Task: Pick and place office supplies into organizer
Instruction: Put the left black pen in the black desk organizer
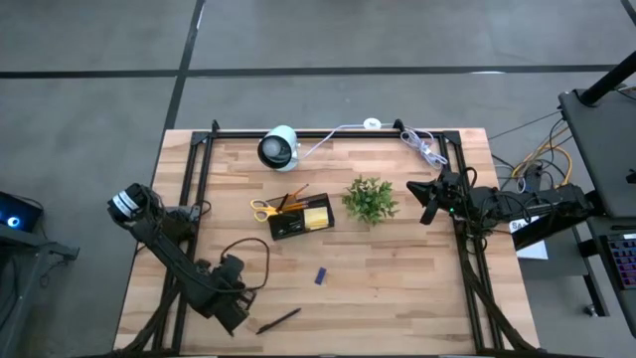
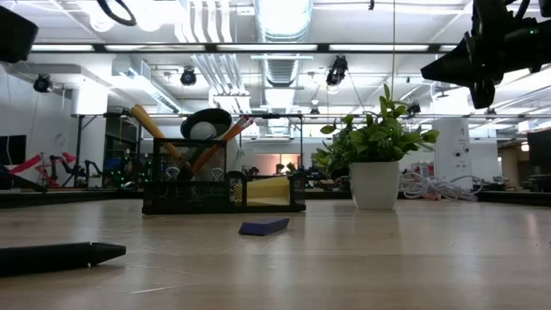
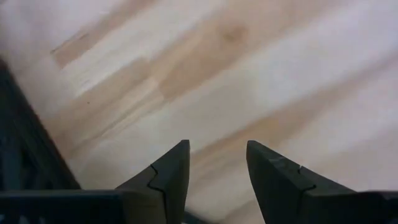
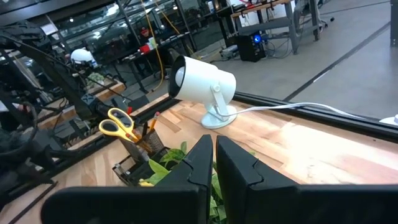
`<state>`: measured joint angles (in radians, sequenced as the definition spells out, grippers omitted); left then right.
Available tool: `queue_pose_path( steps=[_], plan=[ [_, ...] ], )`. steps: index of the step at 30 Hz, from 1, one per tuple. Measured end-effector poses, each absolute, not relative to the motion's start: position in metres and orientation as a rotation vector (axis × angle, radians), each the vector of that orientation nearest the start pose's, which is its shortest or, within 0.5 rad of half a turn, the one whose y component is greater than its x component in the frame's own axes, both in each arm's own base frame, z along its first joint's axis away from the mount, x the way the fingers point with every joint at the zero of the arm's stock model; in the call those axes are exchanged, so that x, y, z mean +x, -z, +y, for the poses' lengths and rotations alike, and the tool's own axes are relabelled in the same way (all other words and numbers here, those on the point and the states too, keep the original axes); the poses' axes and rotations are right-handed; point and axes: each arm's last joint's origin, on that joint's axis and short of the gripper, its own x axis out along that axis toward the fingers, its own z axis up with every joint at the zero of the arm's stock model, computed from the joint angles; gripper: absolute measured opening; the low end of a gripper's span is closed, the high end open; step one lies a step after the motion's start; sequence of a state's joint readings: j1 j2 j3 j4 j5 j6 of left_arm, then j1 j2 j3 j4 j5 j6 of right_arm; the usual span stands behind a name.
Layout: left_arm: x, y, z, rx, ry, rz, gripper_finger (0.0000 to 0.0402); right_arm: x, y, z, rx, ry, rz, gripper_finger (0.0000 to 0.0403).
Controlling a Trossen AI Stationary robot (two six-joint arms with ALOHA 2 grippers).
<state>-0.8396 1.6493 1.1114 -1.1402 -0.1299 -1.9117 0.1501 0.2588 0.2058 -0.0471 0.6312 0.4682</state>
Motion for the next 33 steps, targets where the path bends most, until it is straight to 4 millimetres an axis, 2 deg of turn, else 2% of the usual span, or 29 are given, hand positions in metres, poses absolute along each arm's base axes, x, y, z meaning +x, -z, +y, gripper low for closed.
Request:
queue_pose_path(
  steps=[6,13,15,25,33],
  plan=[
    [0.184,-0.197,-0.212,-0.468,-0.547,1.423,0.0143,0.105,-0.209,-0.001,0.421,0.493,-0.022,0.0013],
    [0.185,-0.197,-0.227,-0.185,0.107,1.616,0.0143,0.105,-0.209,-0.001,0.424,0.493,-0.023,0.0013],
    [0.182,-0.197,-0.228,-0.138,0.222,1.662,0.0143,0.105,-0.209,-0.001,0.424,0.493,-0.022,0.0013],
    [0.175,-0.201,-0.232,-0.056,0.329,1.676,0.0143,0.105,-0.209,-0.001,0.446,0.493,-0.028,0.0013],
    [0.164,-0.204,-0.234,0.186,0.415,1.532,0.0143,0.105,-0.209,-0.002,0.439,0.494,-0.025,0.0013]
  ],
)
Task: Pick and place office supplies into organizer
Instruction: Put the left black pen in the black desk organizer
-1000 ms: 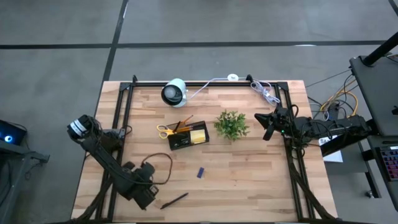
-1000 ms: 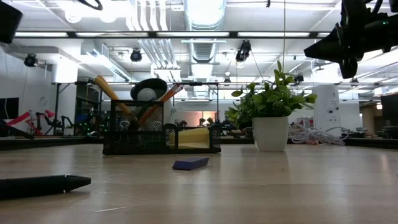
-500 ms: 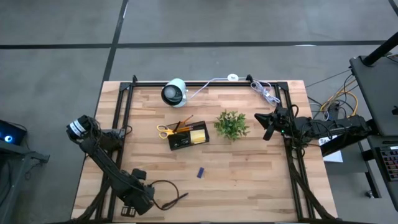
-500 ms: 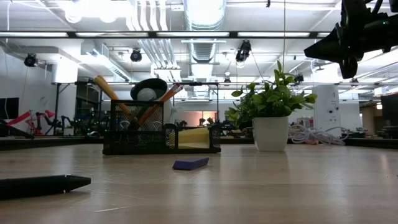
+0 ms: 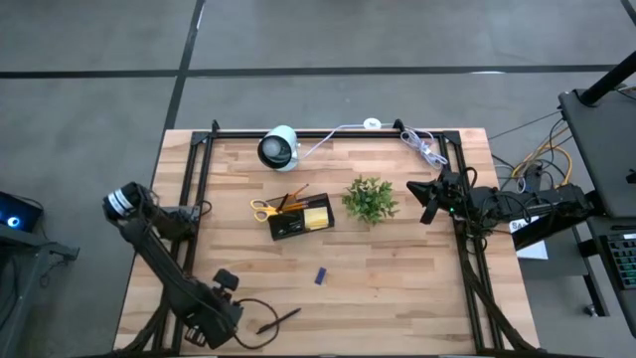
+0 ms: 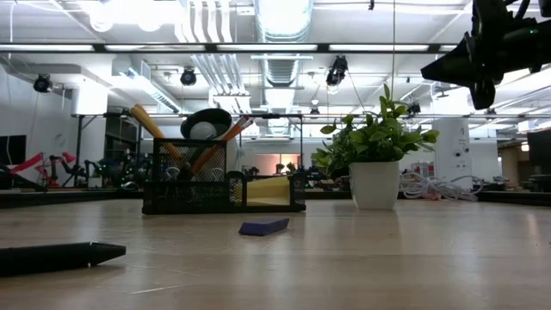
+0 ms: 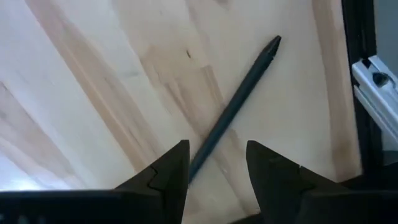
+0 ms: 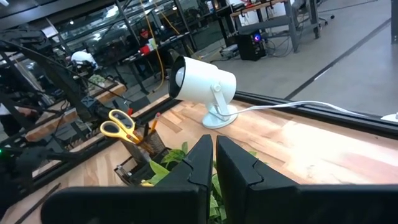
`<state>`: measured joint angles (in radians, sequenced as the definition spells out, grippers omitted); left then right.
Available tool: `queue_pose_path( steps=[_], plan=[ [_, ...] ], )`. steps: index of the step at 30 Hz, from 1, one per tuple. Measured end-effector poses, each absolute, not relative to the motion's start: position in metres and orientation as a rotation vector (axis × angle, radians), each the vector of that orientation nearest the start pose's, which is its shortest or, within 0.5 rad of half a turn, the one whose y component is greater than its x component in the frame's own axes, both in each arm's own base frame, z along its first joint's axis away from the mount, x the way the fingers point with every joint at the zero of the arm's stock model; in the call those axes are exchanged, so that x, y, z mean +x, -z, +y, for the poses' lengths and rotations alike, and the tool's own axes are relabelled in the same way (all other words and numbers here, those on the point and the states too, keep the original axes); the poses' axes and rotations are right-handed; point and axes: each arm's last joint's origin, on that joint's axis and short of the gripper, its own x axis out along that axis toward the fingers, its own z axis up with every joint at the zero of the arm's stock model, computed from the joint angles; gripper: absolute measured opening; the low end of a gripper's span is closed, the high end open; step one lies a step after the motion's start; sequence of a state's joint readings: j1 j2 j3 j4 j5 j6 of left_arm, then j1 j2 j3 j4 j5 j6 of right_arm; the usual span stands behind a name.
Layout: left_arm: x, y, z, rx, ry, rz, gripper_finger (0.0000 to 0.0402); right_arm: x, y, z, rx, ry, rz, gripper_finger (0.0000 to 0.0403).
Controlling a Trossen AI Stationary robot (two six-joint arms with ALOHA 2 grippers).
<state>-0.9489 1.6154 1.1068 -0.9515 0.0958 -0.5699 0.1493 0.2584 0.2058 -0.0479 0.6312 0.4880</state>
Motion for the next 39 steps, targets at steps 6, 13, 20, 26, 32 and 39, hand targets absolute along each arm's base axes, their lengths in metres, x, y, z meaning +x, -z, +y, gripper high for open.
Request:
queue_pose_path(
  steps=[6,13,20,26,32,39],
  plan=[
    [0.148,-0.212,-0.242,0.278,0.499,1.41,0.0143,0.105,-0.207,-0.001,0.462,0.5,-0.023,0.0013],
    [0.138,-0.202,-0.245,0.371,0.529,1.318,0.0143,0.109,-0.203,-0.001,0.455,0.532,0.005,0.0013],
    [0.136,-0.185,-0.243,0.368,0.564,1.304,0.0143,0.115,-0.198,-0.001,0.456,0.546,0.053,0.0013],
    [0.134,-0.178,-0.24,0.442,0.633,1.297,0.0143,0.12,-0.193,0.0,0.462,0.56,0.092,0.0013],
    [0.134,-0.172,-0.241,0.44,0.669,1.257,0.0143,0.122,-0.19,0.001,0.45,0.566,0.119,0.0013],
    [0.133,-0.161,-0.239,0.457,0.716,1.208,0.0143,0.123,-0.189,0.001,0.449,0.568,0.123,0.0013]
  ],
)
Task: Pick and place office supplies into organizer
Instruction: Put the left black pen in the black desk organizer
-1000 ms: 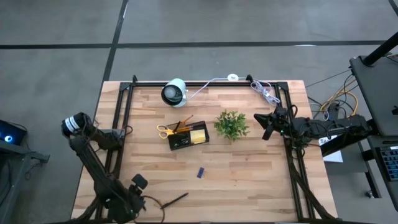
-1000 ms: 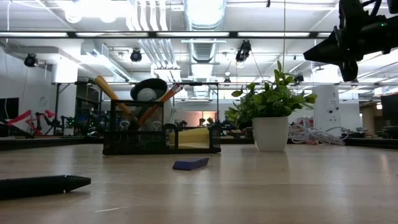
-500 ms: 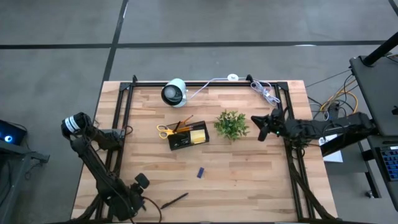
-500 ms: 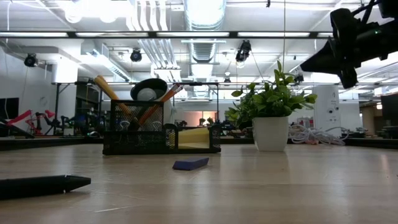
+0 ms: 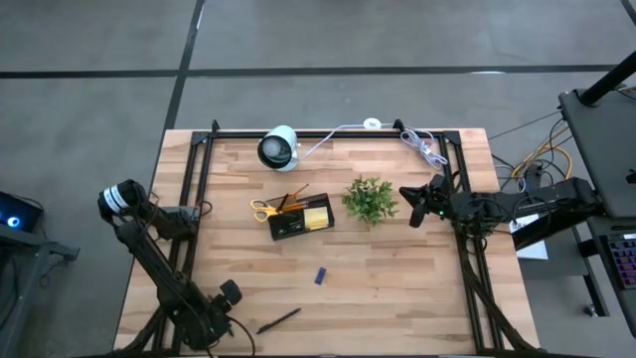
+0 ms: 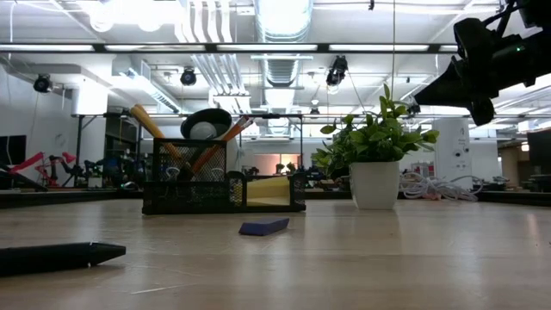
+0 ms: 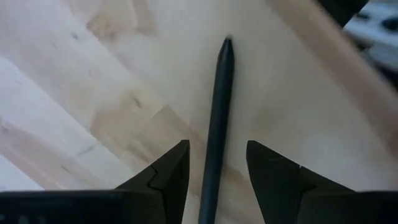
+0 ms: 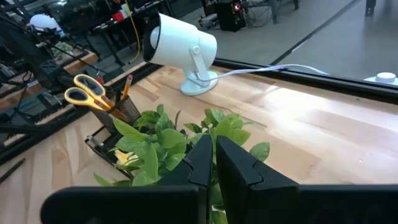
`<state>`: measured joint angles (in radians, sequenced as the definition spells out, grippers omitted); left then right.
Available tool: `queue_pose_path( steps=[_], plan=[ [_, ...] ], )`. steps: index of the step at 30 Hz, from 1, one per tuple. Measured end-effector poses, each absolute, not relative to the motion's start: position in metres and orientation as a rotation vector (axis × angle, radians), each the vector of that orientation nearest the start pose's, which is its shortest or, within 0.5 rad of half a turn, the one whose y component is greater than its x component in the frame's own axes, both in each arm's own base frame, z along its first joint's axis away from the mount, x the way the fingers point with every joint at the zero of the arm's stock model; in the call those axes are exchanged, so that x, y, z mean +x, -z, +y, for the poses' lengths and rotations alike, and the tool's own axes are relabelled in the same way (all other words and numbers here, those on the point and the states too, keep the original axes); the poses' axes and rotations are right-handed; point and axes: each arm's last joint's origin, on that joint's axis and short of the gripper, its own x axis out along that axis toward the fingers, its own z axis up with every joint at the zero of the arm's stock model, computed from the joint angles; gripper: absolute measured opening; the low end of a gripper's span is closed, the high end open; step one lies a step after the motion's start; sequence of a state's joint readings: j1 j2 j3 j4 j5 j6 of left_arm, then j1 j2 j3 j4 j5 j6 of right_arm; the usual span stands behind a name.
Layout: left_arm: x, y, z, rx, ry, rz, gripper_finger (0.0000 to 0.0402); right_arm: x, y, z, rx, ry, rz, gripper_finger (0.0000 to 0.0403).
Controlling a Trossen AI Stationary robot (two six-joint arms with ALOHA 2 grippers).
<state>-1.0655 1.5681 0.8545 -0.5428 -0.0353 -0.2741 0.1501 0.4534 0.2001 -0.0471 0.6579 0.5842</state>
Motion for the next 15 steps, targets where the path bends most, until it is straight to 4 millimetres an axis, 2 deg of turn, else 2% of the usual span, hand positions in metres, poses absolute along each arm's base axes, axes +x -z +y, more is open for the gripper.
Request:
queue_pose_path(
  steps=[7,15],
  plan=[
    [0.13,-0.151,-0.233,0.469,0.709,1.224,0.0143,0.123,-0.189,0.001,0.449,0.567,0.122,0.0013],
    [0.13,-0.149,-0.231,0.461,0.703,1.228,0.0143,0.123,-0.193,0.001,0.457,0.564,0.109,0.0013]
  ],
)
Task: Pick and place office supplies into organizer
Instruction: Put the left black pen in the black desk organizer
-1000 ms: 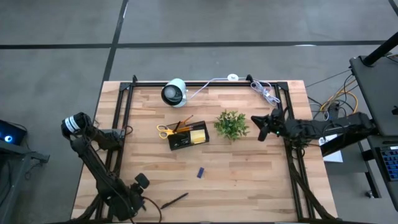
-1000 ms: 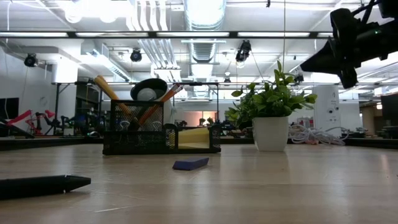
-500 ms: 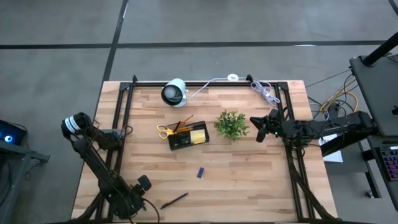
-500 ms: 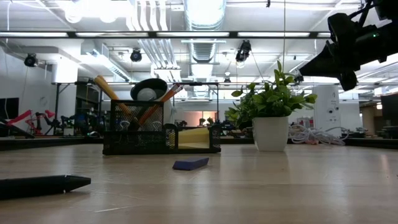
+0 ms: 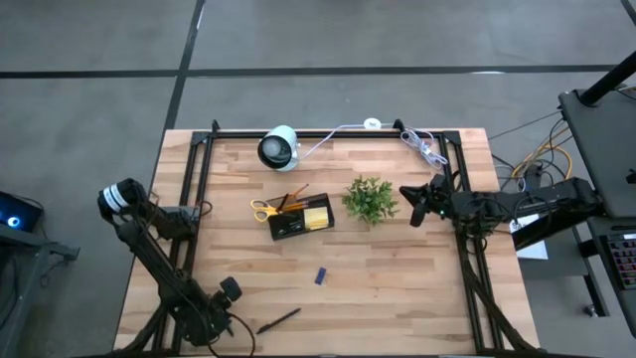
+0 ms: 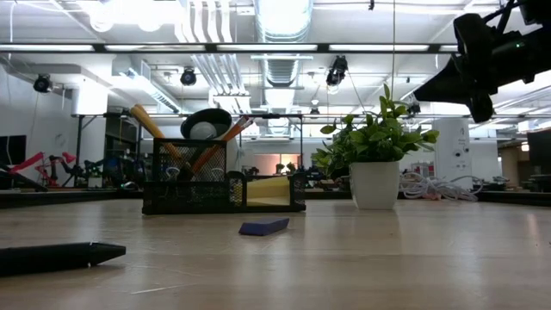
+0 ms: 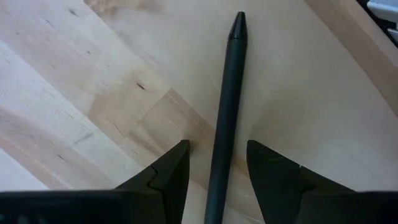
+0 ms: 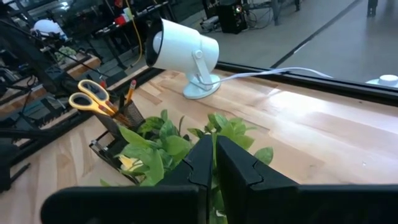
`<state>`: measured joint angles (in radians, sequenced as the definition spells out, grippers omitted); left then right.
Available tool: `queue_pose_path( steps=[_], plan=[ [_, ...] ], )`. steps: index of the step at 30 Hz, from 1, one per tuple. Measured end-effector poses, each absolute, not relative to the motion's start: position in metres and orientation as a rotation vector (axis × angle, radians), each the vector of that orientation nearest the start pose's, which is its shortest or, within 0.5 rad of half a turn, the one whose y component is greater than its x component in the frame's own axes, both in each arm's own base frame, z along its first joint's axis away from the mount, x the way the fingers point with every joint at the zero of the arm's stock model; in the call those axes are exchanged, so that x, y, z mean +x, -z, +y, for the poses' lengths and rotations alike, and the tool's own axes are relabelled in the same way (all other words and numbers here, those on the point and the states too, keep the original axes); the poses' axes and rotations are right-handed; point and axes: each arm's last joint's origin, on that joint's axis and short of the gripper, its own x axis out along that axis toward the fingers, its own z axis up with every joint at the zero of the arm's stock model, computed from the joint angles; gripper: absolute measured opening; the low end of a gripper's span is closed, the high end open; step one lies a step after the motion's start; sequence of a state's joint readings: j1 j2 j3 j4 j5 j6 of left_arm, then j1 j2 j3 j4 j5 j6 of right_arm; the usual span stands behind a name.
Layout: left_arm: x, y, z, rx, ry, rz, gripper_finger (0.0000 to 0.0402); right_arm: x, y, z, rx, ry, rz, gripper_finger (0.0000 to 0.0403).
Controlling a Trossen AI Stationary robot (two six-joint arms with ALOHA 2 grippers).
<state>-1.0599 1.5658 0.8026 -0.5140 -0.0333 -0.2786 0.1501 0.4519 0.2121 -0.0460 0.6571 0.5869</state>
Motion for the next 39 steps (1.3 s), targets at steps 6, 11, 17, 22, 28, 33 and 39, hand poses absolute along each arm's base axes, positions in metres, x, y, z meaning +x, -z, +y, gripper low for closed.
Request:
queue_pose_path(
  steps=[6,11,17,22,28,33,39],
  plan=[
    [0.13,-0.149,-0.231,0.46,0.704,1.228,0.0112,0.123,-0.199,0.001,0.462,0.559,0.095,0.0013],
    [0.13,-0.149,-0.232,0.448,0.726,1.236,0.0051,0.124,-0.203,0.001,0.463,0.556,0.087,0.0013],
    [0.129,-0.149,-0.231,0.396,0.703,1.283,0.0013,0.124,-0.202,0.001,0.463,0.557,0.087,0.0013],
    [0.129,-0.151,-0.231,0.401,0.7,1.3,0.0014,0.124,-0.202,0.001,0.464,0.557,0.087,0.0013],
    [0.129,-0.156,-0.228,0.399,0.698,1.313,0.0014,0.124,-0.202,0.001,0.466,0.557,0.087,0.0013],
    [0.127,-0.164,-0.224,0.401,0.69,1.298,0.0013,0.124,-0.202,0.001,0.466,0.557,0.087,0.0013],
    [0.13,-0.175,-0.214,0.426,0.602,1.232,0.0013,0.124,-0.202,0.001,0.466,0.558,0.087,0.0013]
  ],
)
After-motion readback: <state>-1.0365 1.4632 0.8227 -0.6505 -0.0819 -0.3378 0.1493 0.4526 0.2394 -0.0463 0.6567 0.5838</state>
